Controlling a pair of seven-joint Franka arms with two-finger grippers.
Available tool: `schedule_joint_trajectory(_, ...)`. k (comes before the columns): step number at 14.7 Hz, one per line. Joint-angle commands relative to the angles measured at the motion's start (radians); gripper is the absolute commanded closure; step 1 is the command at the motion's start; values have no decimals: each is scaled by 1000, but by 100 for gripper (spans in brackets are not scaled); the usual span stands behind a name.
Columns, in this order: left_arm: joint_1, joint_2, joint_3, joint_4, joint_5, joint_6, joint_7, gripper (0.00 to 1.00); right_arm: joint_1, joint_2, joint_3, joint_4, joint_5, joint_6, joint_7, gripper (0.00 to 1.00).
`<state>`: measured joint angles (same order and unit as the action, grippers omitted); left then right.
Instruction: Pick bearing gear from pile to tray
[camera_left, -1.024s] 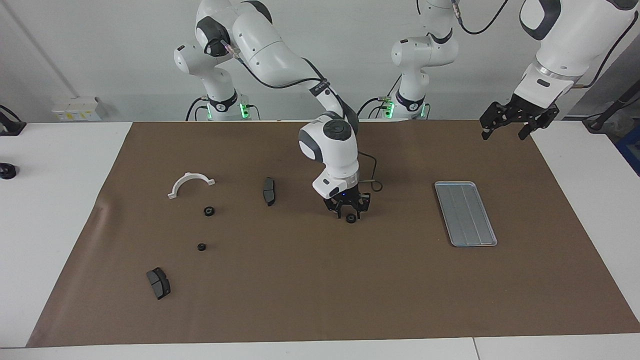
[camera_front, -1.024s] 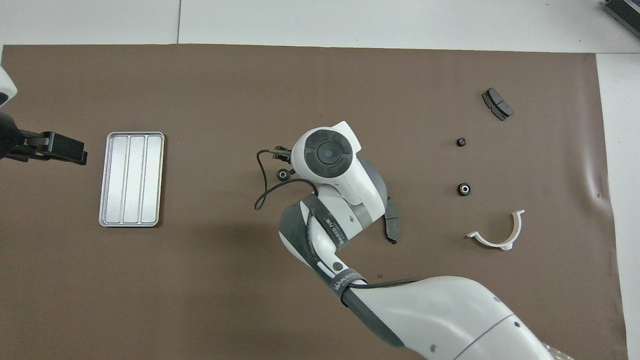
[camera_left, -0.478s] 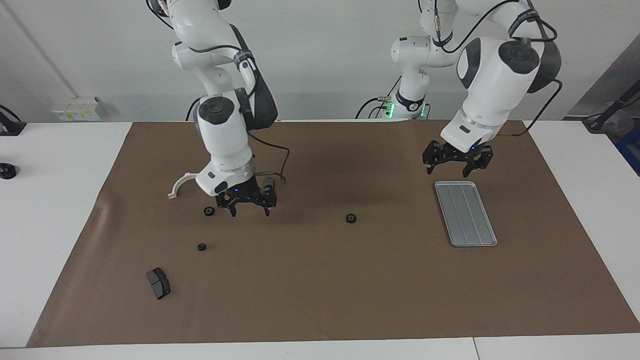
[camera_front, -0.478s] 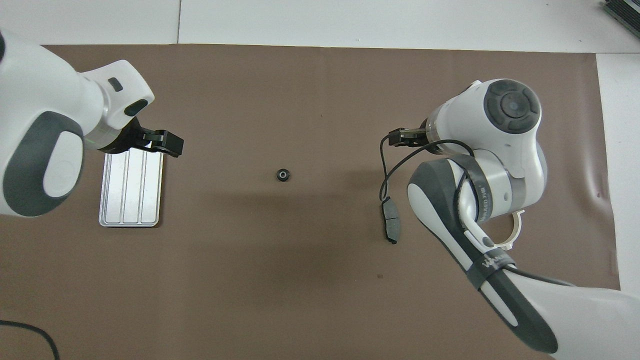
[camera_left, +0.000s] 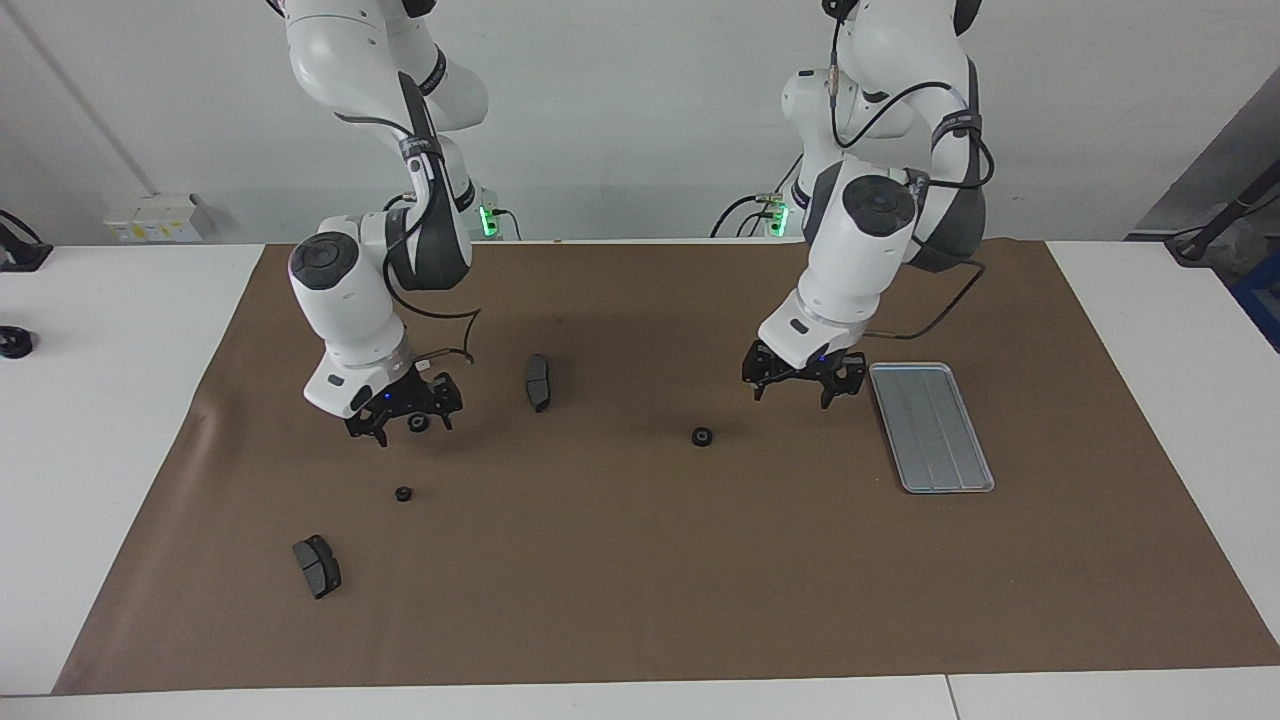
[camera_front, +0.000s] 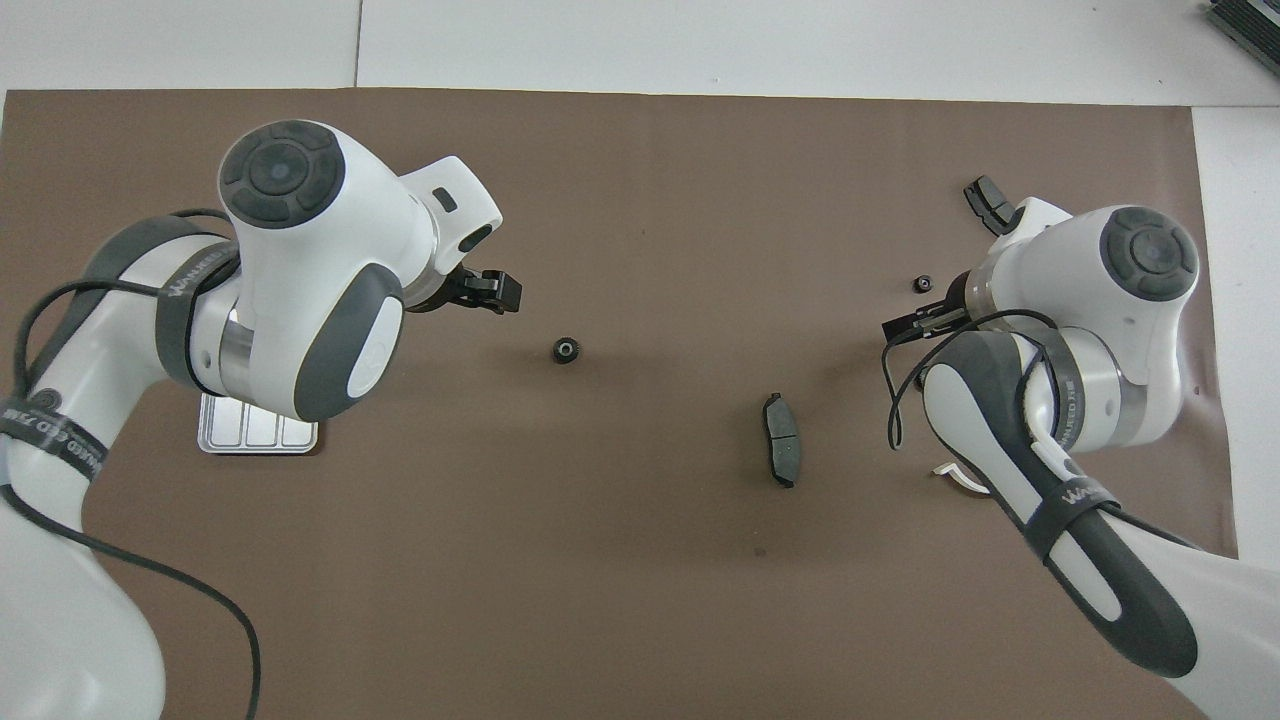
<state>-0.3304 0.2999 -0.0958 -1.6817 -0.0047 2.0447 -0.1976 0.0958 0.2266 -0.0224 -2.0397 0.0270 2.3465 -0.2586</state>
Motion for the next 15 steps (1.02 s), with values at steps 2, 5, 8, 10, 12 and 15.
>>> schedule_joint_trajectory(2, -68, 60, 14, -6, 2, 92, -83, 0, -25, -72, 19, -204, 50, 155, -103, 0)
schedule_joint_trajectory(5, -95, 114, 13, -13, 3, 166, -105, 0, -41, -72, 19, -238, 50, 183, -142, 0)
schedule_joint_trajectory(8, -119, 131, 14, -16, 3, 196, -108, 0, -60, -72, 19, -240, 50, 183, -169, 1)
schedule_joint_trajectory(10, -122, 165, 14, -35, 3, 254, -111, 0, -65, -70, 19, -241, 51, 181, -172, 15)
schedule_joint_trajectory(12, -124, 163, 14, -87, 3, 301, -111, 0, -65, -70, 19, -254, 51, 181, -174, 23)
schedule_joint_trajectory(15, -139, 153, 13, -124, 3, 305, -153, 0, -64, -73, 19, -260, 51, 181, -174, 26)
